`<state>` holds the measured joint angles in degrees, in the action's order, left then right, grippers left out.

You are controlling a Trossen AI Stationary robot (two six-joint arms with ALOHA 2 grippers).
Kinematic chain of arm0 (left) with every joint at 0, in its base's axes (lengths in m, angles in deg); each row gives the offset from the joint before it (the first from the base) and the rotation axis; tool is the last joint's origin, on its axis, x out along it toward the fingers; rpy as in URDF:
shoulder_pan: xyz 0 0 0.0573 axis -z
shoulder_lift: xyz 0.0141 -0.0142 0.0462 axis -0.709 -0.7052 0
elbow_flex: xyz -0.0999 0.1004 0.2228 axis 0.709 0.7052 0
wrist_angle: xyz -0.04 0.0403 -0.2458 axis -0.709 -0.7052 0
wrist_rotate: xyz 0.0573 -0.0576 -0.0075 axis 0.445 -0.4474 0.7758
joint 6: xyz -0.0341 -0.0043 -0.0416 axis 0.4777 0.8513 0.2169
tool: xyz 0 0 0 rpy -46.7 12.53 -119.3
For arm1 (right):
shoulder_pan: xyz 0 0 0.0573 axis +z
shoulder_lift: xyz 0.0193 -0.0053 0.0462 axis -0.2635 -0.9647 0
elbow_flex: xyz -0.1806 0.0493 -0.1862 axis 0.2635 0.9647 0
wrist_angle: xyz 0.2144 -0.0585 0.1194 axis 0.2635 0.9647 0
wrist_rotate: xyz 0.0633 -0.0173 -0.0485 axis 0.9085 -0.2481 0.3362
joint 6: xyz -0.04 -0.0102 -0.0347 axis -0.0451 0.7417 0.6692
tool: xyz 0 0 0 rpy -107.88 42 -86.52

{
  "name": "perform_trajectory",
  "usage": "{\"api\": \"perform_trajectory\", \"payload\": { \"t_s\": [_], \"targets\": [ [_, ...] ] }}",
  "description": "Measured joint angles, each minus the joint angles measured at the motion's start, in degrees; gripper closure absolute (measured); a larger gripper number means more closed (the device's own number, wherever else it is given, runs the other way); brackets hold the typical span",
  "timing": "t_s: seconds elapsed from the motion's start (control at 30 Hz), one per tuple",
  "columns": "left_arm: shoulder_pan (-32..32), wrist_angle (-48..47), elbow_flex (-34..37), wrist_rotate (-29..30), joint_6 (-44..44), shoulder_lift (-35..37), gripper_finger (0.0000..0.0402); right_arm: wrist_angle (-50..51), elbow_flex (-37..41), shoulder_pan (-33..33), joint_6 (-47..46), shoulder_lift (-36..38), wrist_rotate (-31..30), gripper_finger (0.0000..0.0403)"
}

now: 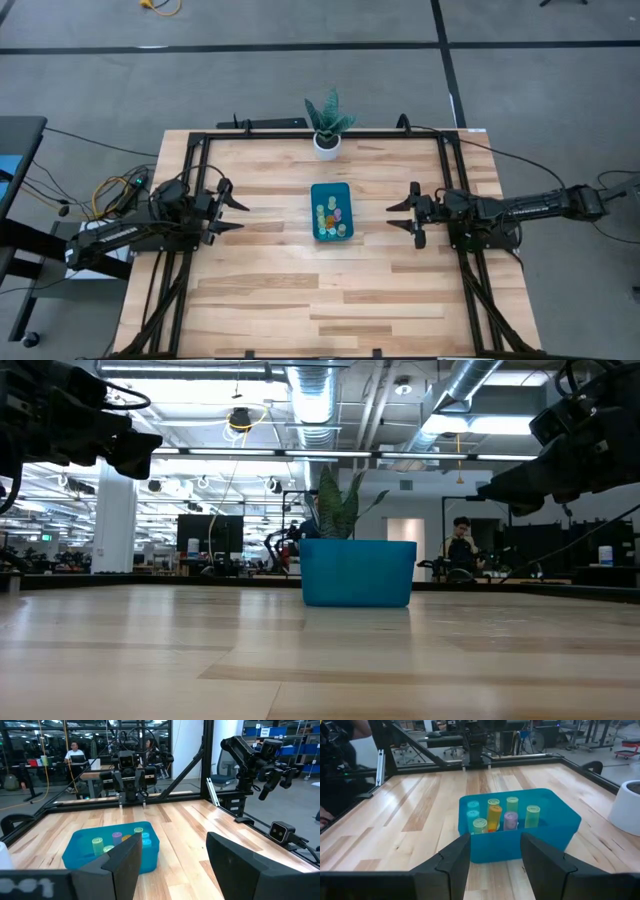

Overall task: Pick and place pill bottles into a basket
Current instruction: Return to Home Position

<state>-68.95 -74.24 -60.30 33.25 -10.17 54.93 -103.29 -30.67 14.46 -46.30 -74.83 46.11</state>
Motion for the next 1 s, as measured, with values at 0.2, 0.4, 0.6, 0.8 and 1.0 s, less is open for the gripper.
{"api": "perform_trajectory", "payload": {
  "t_s": [0.2,0.4,0.6,0.8,1.0],
  "targets": [
    [0.0,0.0,0.0,0.0,0.0,0.0,0.0189,0.0,0.0,0.0,0.0,0.0,0.0,0.0234],
    [0.0,0.0,0.0,0.0,0.0,0.0,0.0189,0.0,0.0,0.0,0.0,0.0,0.0,0.0236],
    [0.0,0.0,0.0,0.0,0.0,0.0,0.0189,0.0,0.0,0.0,0.0,0.0,0.0,0.0234],
    [0.0,0.0,0.0,0.0,0.0,0.0,0.0189,0.0,0.0,0.0,0.0,0.0,0.0,0.0232],
    [0.0,0.0,0.0,0.0,0.0,0.0,0.0189,0.0,0.0,0.0,0.0,0.0,0.0,0.0232]
  ]
}}
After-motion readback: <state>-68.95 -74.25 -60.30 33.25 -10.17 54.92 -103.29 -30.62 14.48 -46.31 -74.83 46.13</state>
